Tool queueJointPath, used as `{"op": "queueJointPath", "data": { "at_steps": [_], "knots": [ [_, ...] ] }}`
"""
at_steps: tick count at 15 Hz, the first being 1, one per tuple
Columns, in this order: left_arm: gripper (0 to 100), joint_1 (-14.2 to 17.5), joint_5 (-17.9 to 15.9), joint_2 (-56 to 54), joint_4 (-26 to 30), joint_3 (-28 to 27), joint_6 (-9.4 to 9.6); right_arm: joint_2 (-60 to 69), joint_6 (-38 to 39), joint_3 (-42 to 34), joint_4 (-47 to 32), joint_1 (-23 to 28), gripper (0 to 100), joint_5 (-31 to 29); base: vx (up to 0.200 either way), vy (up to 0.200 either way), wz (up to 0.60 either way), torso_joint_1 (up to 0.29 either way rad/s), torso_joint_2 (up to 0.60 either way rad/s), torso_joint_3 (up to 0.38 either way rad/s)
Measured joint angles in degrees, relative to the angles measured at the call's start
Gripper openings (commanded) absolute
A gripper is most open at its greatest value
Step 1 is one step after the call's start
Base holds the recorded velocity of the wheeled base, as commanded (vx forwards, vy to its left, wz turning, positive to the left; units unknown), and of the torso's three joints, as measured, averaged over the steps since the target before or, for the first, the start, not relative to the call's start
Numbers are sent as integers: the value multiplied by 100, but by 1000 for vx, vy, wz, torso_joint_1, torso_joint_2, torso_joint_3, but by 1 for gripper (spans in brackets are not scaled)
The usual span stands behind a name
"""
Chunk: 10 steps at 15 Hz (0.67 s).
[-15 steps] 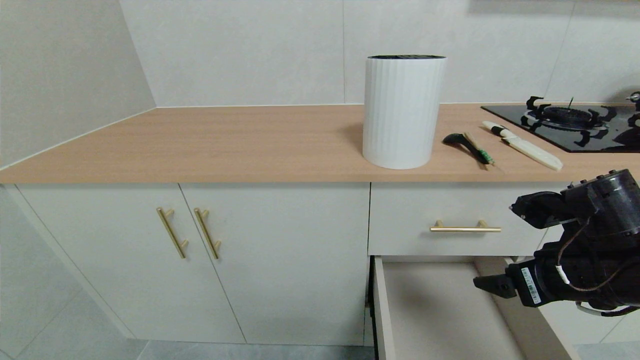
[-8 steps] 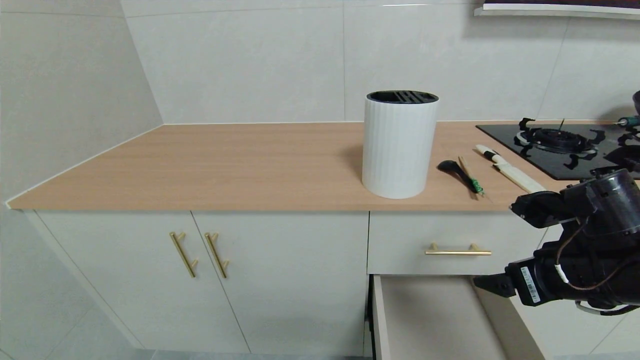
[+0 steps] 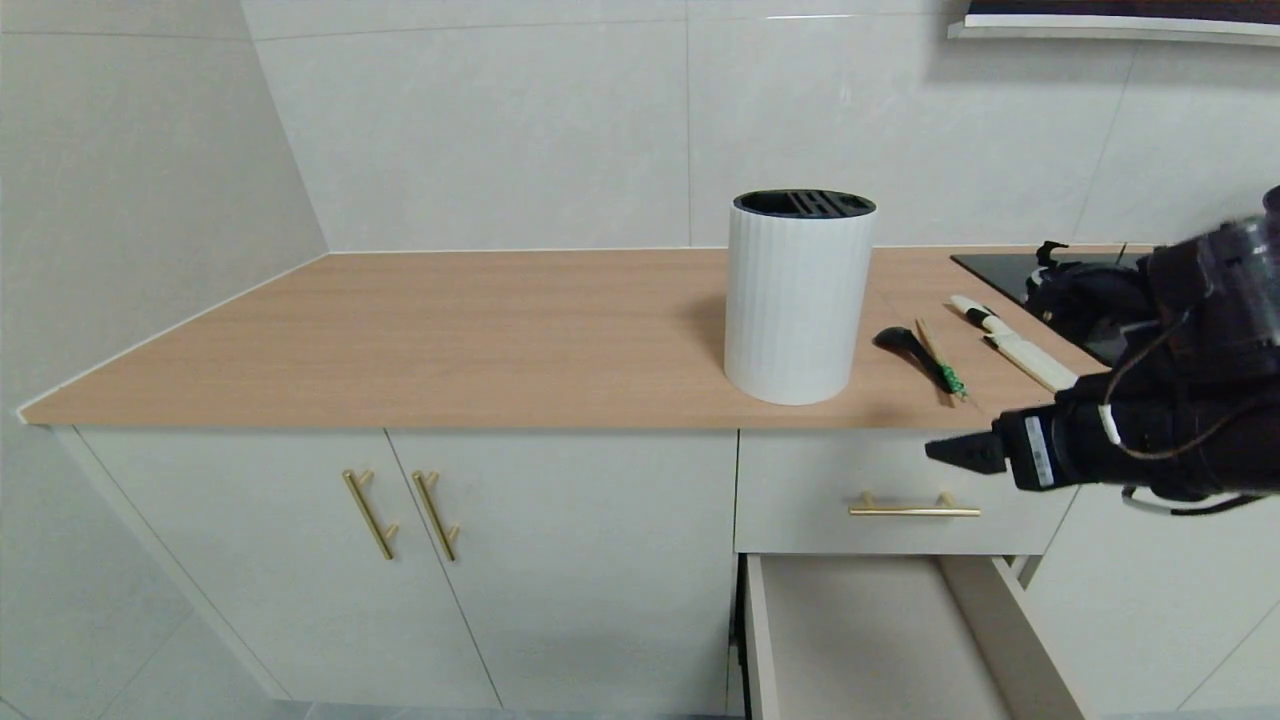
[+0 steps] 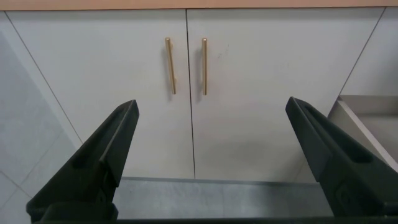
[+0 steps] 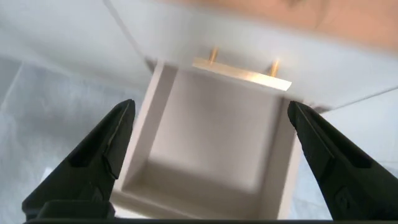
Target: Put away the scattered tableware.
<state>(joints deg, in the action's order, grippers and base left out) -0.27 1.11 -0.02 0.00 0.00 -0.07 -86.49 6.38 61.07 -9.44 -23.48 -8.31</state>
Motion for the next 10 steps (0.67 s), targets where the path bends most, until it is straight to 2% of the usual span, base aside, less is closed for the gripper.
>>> {"op": "queueJointPath", "data": {
  "at_steps": [2,4,10],
  "knots": [
    [100,0,1,0,0,0,0,-372,240,1069,-624,138,100,-263,0,0,0,0,0,0],
    [100,0,1,0,0,0,-2,-813,523,1679,-881,260,100,-553,0,0,0,0,0,0],
    [100,0,1,0,0,0,-2,-1819,957,2304,-896,438,100,-1185,0,0,0,0,0,0]
  ]
}}
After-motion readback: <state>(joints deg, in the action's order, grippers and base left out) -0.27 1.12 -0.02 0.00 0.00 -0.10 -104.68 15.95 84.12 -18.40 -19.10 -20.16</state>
